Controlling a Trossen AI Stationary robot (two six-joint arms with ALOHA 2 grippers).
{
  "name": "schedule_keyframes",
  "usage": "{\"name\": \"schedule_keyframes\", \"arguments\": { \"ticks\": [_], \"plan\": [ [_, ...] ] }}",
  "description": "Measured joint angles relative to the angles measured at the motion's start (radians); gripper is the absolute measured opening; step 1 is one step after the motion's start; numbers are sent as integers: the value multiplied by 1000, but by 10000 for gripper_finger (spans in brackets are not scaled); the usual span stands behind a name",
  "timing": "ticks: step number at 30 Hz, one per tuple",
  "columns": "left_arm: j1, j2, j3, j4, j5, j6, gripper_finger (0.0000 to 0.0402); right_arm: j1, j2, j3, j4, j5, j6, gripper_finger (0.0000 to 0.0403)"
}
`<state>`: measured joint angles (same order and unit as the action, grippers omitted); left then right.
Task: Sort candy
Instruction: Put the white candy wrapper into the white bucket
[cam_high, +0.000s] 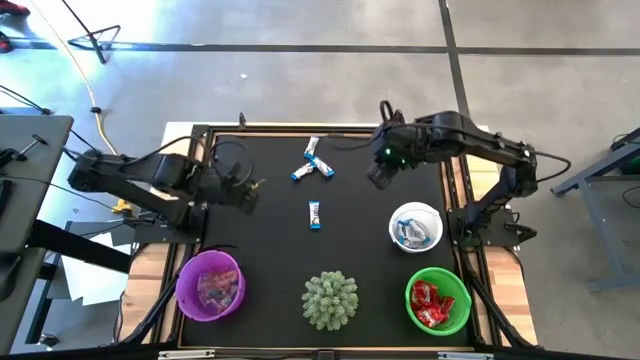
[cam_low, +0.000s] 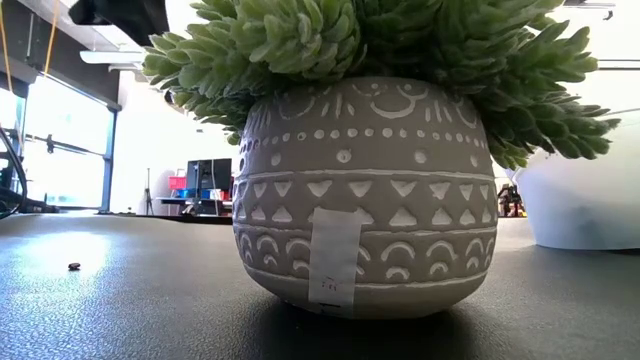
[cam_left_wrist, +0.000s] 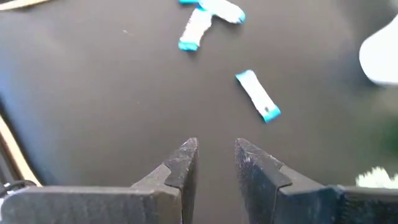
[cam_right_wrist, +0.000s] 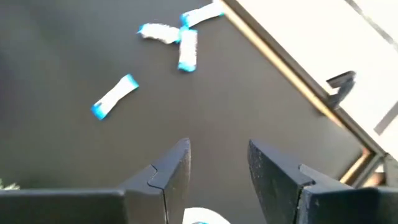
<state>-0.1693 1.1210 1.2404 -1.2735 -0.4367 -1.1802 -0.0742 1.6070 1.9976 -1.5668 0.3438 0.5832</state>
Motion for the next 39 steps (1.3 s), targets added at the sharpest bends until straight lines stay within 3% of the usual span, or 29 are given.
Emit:
{"name": "schedule_keyframes", "arguments": {
  "ticks": [7, 13, 23, 27, 33, 39],
  "plan": [
    [125, 0, 0, 1, -26, 196, 90, -148, 43, 0, 74, 26, -68, 156],
    [267, -11, 1, 2, -107, 410, 90, -238, 147, 0, 205, 15, -65, 156],
    [531, -94, 1, 113, -141, 821, 90, -306, 396, 0, 409, -197, -112, 156],
    [596, -112, 2, 161, -141, 949, 90, -319, 480, 0, 443, -301, -56, 156],
    [668, -114, 2, 223, -141, 1098, 90, -321, 558, 0, 466, -315, -14, 156],
    [715, -116, 2, 393, -101, 1169, 90, -323, 629, 0, 503, -369, -30, 156]
  ]
}}
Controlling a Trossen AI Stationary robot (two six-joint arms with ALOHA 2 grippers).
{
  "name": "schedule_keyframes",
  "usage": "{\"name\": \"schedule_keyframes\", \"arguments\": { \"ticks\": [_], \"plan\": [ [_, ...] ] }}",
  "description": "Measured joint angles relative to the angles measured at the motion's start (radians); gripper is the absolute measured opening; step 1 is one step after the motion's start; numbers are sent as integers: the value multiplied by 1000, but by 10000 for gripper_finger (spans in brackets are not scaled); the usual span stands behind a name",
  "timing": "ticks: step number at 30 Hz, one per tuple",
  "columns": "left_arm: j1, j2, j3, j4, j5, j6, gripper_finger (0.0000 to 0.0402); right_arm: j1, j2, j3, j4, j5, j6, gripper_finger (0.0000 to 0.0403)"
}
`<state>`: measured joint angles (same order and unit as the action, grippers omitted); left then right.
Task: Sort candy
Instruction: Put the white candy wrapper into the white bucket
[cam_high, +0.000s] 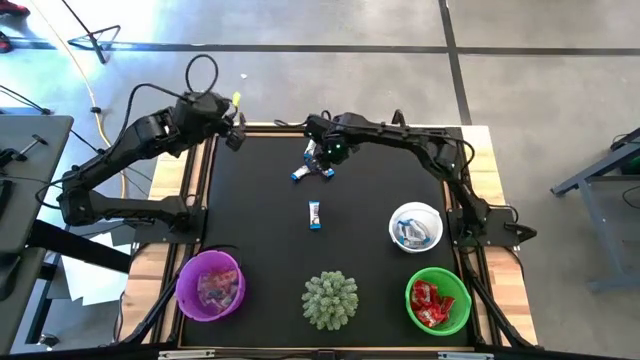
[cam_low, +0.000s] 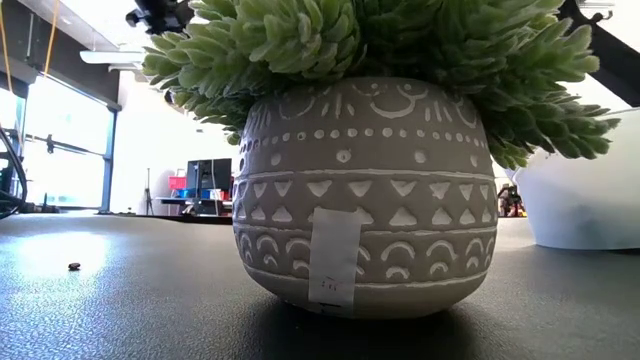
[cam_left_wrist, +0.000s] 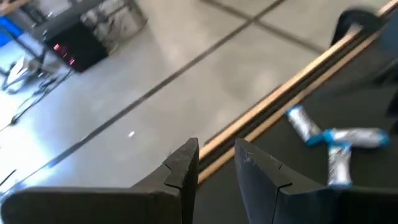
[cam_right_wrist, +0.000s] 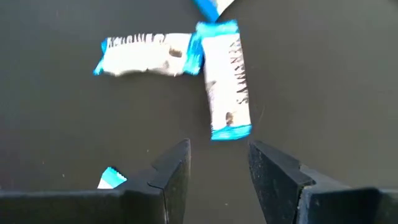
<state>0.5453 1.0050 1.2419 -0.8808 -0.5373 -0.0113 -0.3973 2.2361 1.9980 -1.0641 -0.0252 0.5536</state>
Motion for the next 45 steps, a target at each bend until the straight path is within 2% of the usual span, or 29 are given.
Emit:
{"name": "schedule_keyframes", "arguments": {
  "ticks": [5, 13, 17, 22, 31, 37, 45],
  "plan": [
    [31, -2, 0, 140, 92, 31, 90, -10, 30, 0, 33, -43, -12, 156],
    [52, -2, 0, 360, 407, 54, 90, -37, 36, 0, 30, -43, -30, 156],
    [52, -2, 0, 461, 496, 44, 90, -45, 37, 0, 31, -36, -6, 156],
    [52, -2, 0, 521, 507, 20, 90, -43, 57, 1, 36, -29, 46, 156],
    [52, -2, 0, 513, 508, 16, 90, -38, 92, 1, 82, -24, 66, 156],
    [52, -4, 0, 513, 509, 16, 90, -38, 122, 1, 77, -81, 80, 156],
    [51, -4, 0, 512, 561, 15, 90, -34, 135, 0, 83, -89, 101, 156]
  ]
}}
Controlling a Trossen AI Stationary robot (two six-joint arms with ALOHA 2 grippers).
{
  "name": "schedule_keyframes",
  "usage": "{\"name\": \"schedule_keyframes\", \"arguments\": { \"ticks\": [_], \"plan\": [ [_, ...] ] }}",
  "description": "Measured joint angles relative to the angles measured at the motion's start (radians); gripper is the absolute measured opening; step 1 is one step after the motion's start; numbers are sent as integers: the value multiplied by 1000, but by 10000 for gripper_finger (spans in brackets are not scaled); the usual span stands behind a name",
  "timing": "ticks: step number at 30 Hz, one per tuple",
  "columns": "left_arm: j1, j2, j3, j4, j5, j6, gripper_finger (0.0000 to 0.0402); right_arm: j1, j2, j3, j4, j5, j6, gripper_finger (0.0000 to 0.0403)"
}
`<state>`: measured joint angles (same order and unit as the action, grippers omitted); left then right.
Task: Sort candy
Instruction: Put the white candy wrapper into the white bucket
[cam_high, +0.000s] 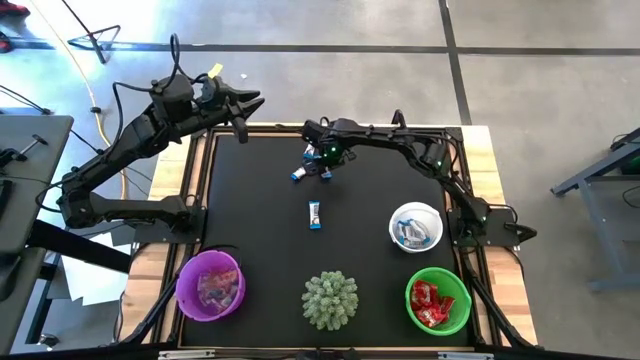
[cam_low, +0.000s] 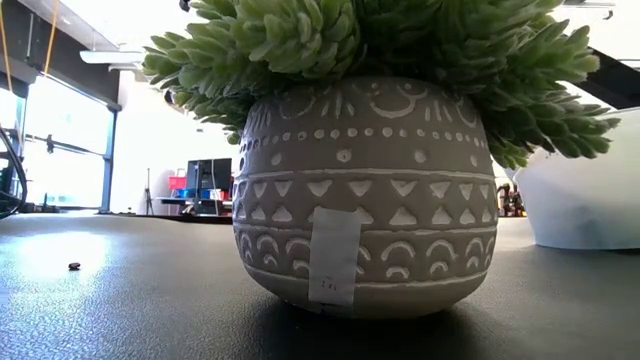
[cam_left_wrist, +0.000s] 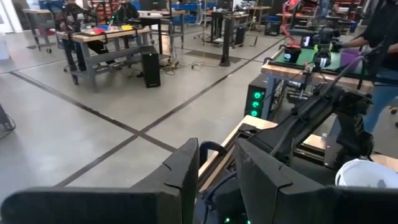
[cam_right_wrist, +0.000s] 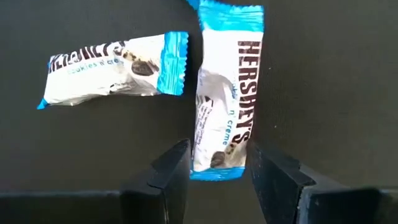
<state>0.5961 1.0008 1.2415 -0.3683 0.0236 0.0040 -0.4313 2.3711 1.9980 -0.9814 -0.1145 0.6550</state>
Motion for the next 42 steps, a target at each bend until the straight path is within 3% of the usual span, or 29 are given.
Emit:
{"name": "schedule_keyframes", "arguments": {
  "ticks": [7, 17, 32, 42],
  "plan": [
    [0, 0, 0, 0, 0, 0, 90, 0, 0, 0, -1, -7, 3, 127],
    [0, 0, 0, -3, 0, 7, 90, 0, -1, 0, -4, -25, 1, 8],
    [0, -1, 0, -27, -1, 8, 90, 0, -42, 5, -25, -79, 0, 2],
    [0, -1, 0, -47, -2, 33, 90, 2, -71, 172, -143, -40, -58, 2]
  ]
}}
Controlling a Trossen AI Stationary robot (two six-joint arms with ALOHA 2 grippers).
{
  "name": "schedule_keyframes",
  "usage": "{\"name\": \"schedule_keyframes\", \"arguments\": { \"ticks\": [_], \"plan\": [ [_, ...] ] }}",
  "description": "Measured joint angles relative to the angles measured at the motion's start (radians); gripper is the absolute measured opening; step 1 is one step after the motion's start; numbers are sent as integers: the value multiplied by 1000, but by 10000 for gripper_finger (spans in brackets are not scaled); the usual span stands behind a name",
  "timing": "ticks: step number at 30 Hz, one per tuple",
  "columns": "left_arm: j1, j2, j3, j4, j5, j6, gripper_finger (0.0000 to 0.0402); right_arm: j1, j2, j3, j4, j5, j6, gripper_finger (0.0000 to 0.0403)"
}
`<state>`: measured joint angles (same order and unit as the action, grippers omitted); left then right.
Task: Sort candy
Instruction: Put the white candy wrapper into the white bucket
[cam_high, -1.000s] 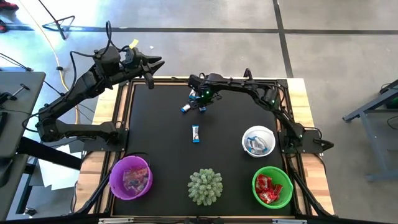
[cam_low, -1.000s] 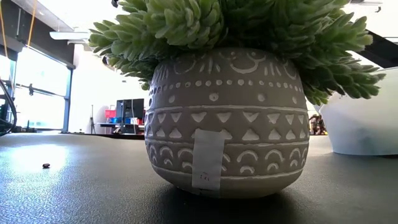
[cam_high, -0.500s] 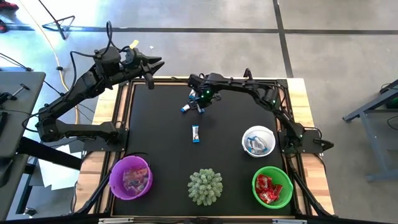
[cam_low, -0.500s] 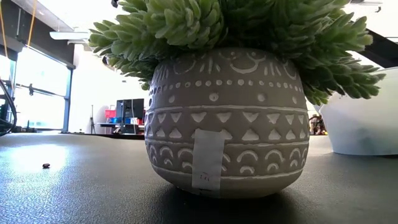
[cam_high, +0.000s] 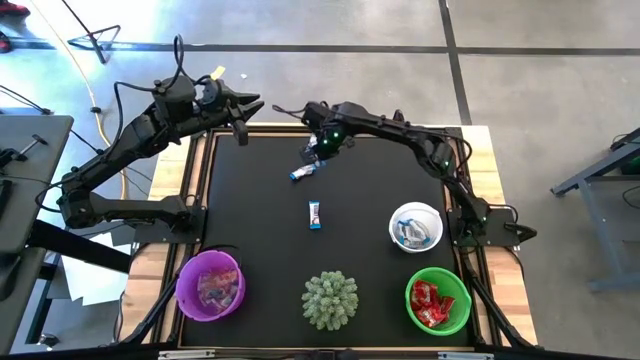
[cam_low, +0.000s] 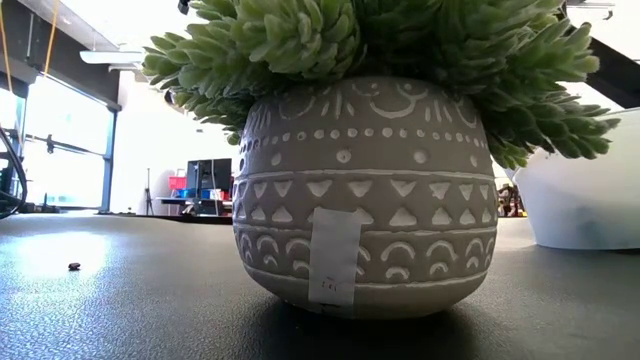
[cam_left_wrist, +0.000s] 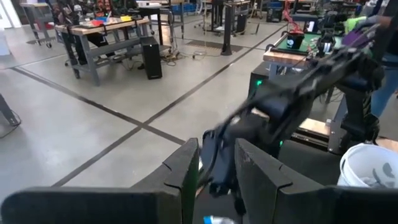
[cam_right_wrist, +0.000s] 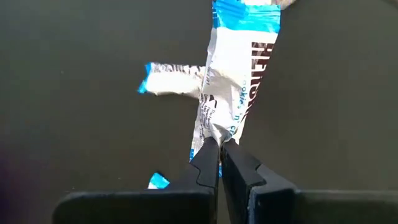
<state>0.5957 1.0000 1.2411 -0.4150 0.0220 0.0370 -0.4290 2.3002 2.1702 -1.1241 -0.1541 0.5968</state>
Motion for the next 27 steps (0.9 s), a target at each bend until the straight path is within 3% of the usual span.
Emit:
{"name": "schedule_keyframes", "arguments": {
  "ticks": [6, 11, 16, 27],
  "plan": [
    [0, 0, 0, -13, 1, 10, 90, 20, -5, 190, -202, 131, -47, 2],
    [0, 0, 0, -10, 0, 57, 90, 31, -122, 113, -292, 159, -13, 2],
    [0, 0, 0, -5, 0, 80, 90, 52, -200, 106, -450, 281, 38, 2],
    [0, 0, 0, 53, -3, -12, 90, 131, -382, 106, -446, 294, 50, 2]
  ]
}}
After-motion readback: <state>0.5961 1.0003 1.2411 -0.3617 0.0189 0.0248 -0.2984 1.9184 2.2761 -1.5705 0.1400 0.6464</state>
